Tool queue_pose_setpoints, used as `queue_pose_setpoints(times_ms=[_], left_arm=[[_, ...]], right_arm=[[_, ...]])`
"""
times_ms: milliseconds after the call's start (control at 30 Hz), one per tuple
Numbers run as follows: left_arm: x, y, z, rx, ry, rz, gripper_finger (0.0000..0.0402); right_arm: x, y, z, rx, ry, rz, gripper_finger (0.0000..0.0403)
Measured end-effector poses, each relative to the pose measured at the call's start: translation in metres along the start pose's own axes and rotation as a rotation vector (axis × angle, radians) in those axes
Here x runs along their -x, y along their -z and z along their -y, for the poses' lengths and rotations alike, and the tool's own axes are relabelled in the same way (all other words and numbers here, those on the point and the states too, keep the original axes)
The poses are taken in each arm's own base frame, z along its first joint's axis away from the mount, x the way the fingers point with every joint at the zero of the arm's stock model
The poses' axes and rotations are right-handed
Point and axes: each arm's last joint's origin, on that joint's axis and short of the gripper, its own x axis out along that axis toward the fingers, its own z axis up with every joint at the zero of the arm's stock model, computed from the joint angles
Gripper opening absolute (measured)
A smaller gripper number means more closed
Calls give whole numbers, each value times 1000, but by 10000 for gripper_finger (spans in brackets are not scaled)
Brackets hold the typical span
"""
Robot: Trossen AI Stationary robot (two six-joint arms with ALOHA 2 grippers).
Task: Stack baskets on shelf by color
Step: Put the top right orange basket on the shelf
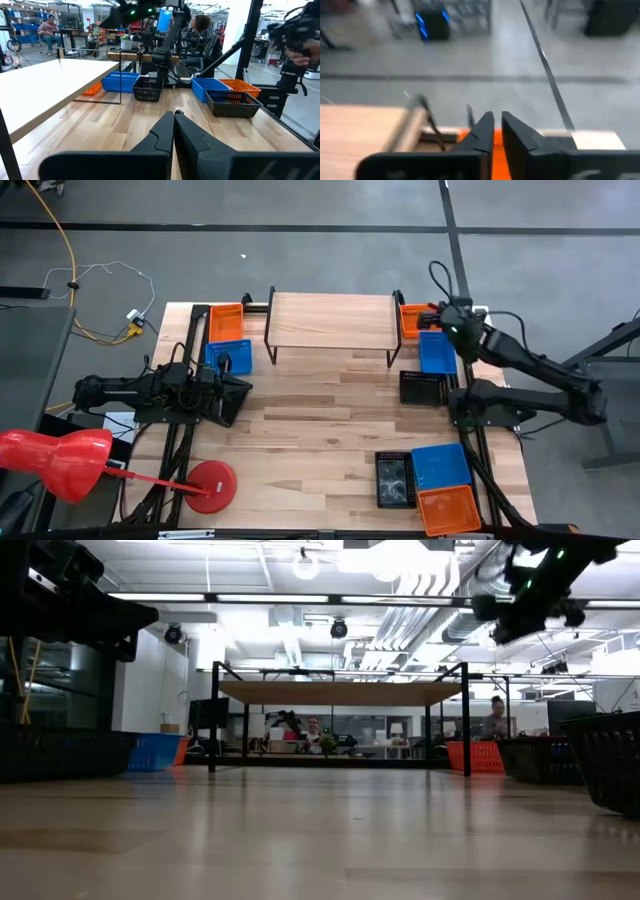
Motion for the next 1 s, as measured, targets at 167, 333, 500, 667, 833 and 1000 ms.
queue_pose_setpoints(times_ms=[167, 333, 500, 667, 833, 1000], left_arm=[[0, 0, 0, 0, 0, 0, 1], [0, 0, 0, 0, 0, 0, 1], [0, 0, 0, 0, 0, 0, 1], [0, 0, 0, 0, 0, 0, 1], [0, 0, 0, 0, -5, 0, 1], [0, 0, 0, 0, -8, 0, 1]], right_arm=[[-35, 12, 7, -25, 74, -198, 114], [-67, 28, 16, -54, 216, -317, 191], [-89, 40, 17, -41, 323, -348, 223], [-97, 48, 11, -28, 411, -309, 206], [-107, 58, 7, -60, 433, -350, 184], [-117, 68, 3, -126, 451, -381, 172]])
